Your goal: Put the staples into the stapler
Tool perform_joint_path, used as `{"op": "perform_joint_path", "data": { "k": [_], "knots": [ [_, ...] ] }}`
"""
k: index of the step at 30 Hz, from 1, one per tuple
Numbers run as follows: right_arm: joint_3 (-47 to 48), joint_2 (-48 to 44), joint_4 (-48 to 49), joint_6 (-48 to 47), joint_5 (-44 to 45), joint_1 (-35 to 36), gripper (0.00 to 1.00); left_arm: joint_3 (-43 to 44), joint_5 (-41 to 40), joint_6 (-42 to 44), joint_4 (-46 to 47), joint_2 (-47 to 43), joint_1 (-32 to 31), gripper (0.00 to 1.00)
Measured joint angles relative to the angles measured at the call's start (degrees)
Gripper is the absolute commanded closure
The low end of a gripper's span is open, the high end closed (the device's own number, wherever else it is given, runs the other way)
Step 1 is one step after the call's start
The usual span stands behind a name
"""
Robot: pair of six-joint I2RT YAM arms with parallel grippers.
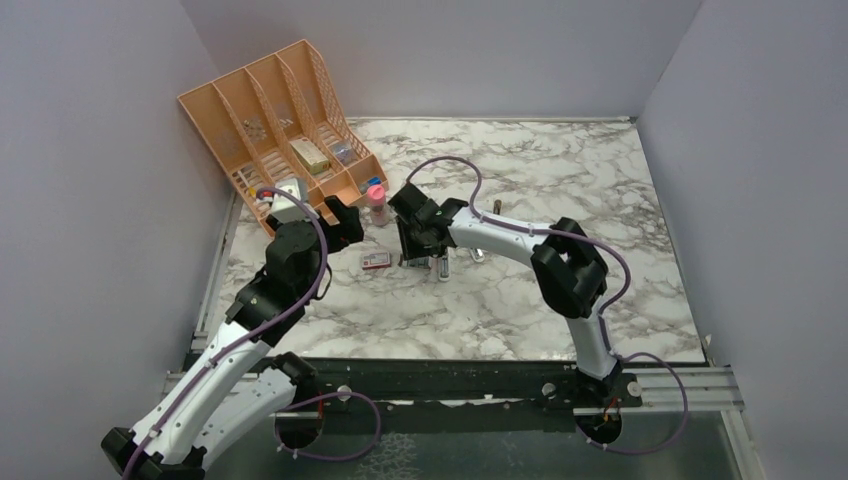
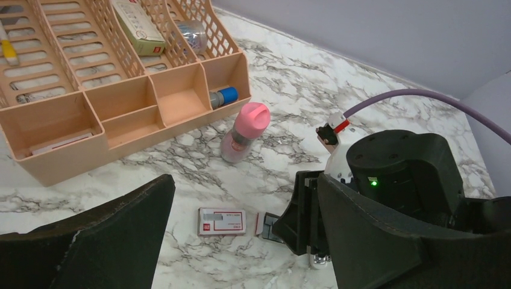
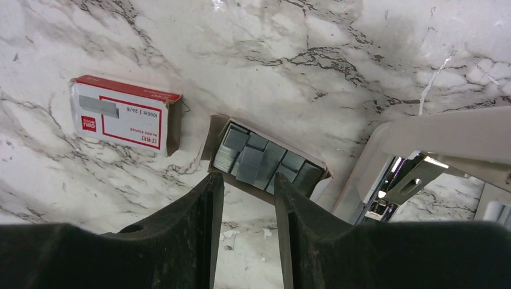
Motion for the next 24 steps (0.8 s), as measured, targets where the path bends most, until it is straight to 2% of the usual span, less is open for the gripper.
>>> {"op": "perform_joint_path", "data": {
  "k": [10, 24],
  "knots": [
    [2.2, 3.2, -1.5, -0.2, 0.7, 0.3, 0.62, -0.5, -0.1, -0.2, 0.0, -0.3, 0.0, 0.11],
    [3.3, 4.7, -2.1, -0.6, 1.8, 0.9, 0.74, -0.8, -0.1, -0.6, -0.1, -0.3, 0.0, 0.11]
  ]
}}
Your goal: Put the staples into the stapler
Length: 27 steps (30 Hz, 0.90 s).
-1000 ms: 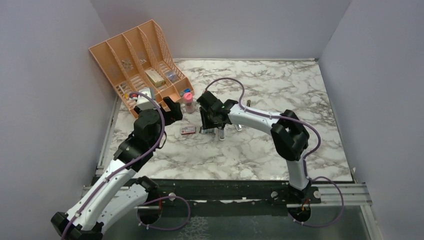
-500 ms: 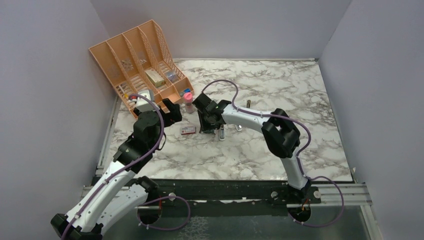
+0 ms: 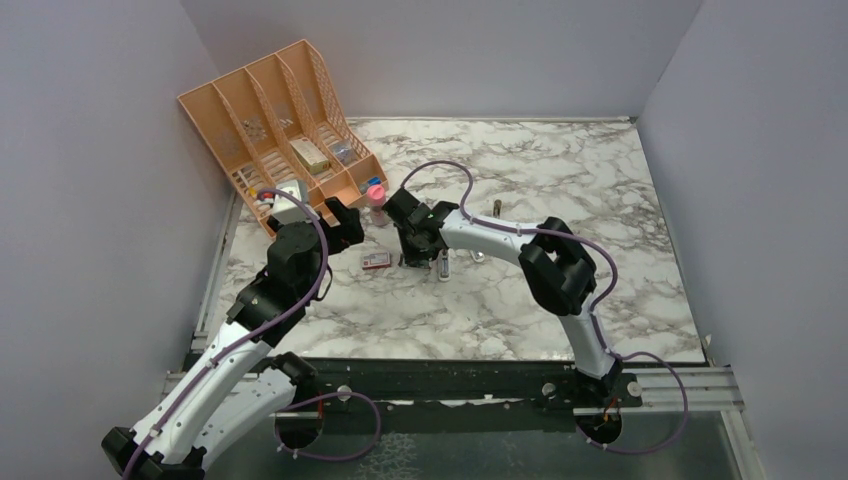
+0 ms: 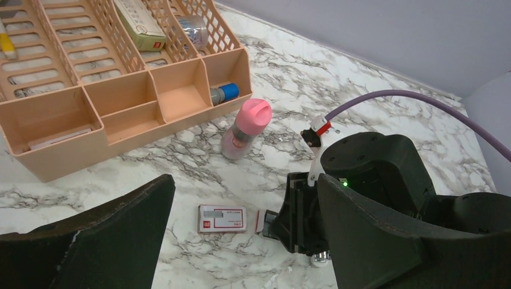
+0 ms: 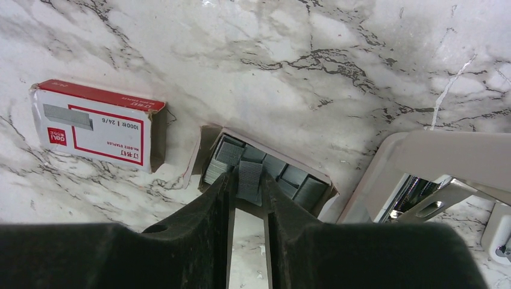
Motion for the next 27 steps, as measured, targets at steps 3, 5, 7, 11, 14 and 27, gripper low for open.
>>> {"op": "perform_joint_path", "data": {
  "k": [3, 5, 7, 11, 14, 27],
  "knots": [
    [0.0, 0.0, -0.1, 0.0, 0.4, 0.1, 0.75, 0.0, 0.0, 0.0, 0.0, 0.0, 0.0, 0.11],
    [0.0, 0.0, -0.2, 0.0, 0.6, 0.1, 0.76, -0.1, 0.0, 0.0, 0.0, 0.0, 0.0, 0.11],
    [0.0, 0.0, -0.2, 0.0, 0.7, 0.1, 0.76, -0.1, 0.0, 0.0, 0.0, 0.0, 0.0, 0.11],
    [0.0, 0.0, -0.2, 0.1, 0.9, 0.2, 0.77, -0.1, 0.0, -0.1, 0.0, 0.0, 0.0, 0.11],
    [-0.1, -0.3, -0.2, 0.1, 0.9, 0.2, 0.76, -0.1, 0.0, -0.2, 0.0, 0.0, 0.0, 0.11],
    [-11.1, -11.5, 3.1, 0.7, -0.6, 0.2, 0.76, -0.1, 0.0, -0.1, 0.0, 0.8, 0.0, 0.11]
  ]
}}
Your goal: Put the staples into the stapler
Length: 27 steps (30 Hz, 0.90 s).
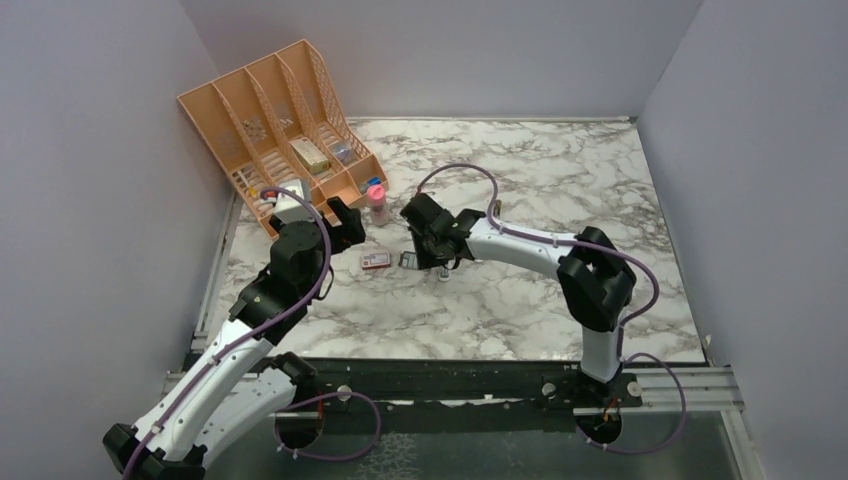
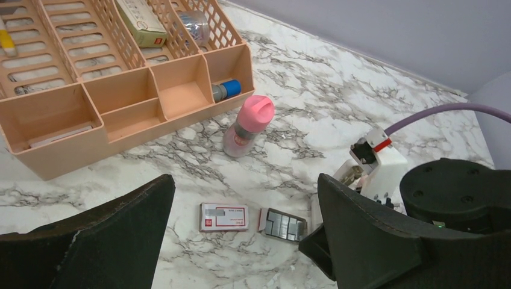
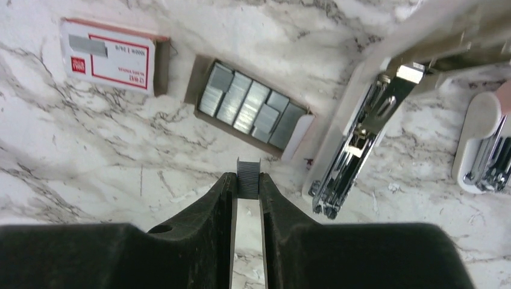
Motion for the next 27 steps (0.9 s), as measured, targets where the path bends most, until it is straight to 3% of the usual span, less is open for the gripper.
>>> {"op": "perform_joint_path", "data": {
  "k": [15, 22, 27],
  "knots": [
    [-16.1, -8.4, 2.4, 2.9, -2.5, 6.1, 0.76, 0.0, -0.3, 0.1, 0.0, 0.3, 0.0, 0.11],
    [-18.0, -8.6, 2.3, 3.4, -3.2, 8.1, 0.76, 0.0, -0.5, 0.1, 0.0, 1.1, 0.0, 0.11],
    [-18.0, -7.9, 2.3, 3.7, -3.1, 8.2, 0.69, 0.0, -0.9, 0.1, 0.0, 1.3, 0.0, 0.11]
  ]
}}
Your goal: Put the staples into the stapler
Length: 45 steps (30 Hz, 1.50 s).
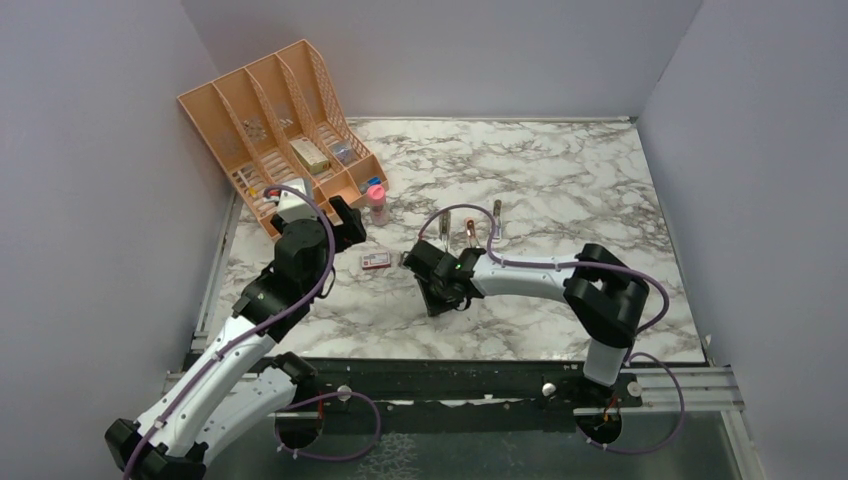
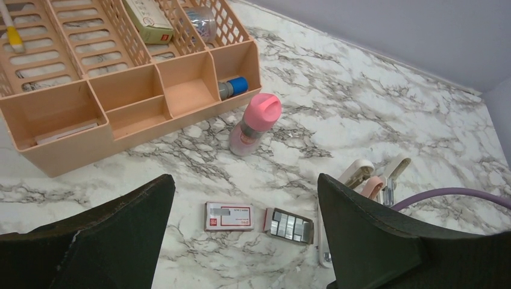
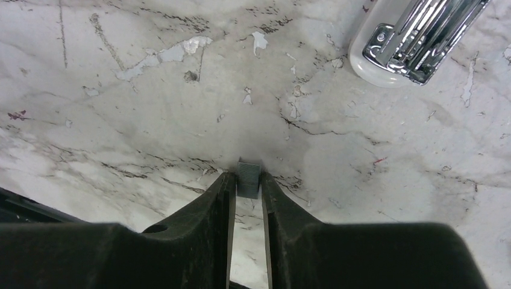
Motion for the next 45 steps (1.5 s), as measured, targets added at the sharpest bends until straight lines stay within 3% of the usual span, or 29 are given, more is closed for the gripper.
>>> {"op": "perform_joint_path", "data": {
  "k": [6, 10, 20, 39, 45],
  "knots": [
    [1.7, 1.3, -1.0, 0.3, 0.2, 0.0, 0.51, 0.0, -0.1, 0.0, 0.0, 0.4, 0.0, 0.11],
    [2.4, 1.5, -1.5, 0.9, 0.9, 0.0, 0.47, 0.0, -0.2, 0.0, 0.0, 0.3, 0.0, 0.1],
    [4.8, 3.4, -4.5, 2.3, 1.2, 0.0, 0.69, 0.0, -0.7, 0.6, 0.0, -0.2, 0.0, 0.09],
    [10.5, 7.2, -11.2, 5.5, 3.7, 0.2, 0.71, 0.0, -2.1, 0.6, 0.0, -0.8, 0.0, 0.09],
    [11.4, 7.8, -11.8, 5.7, 4.7, 0.4, 0.8, 0.0, -2.8, 0.5, -0.2, -0.8, 0.0, 0.09]
  ]
}}
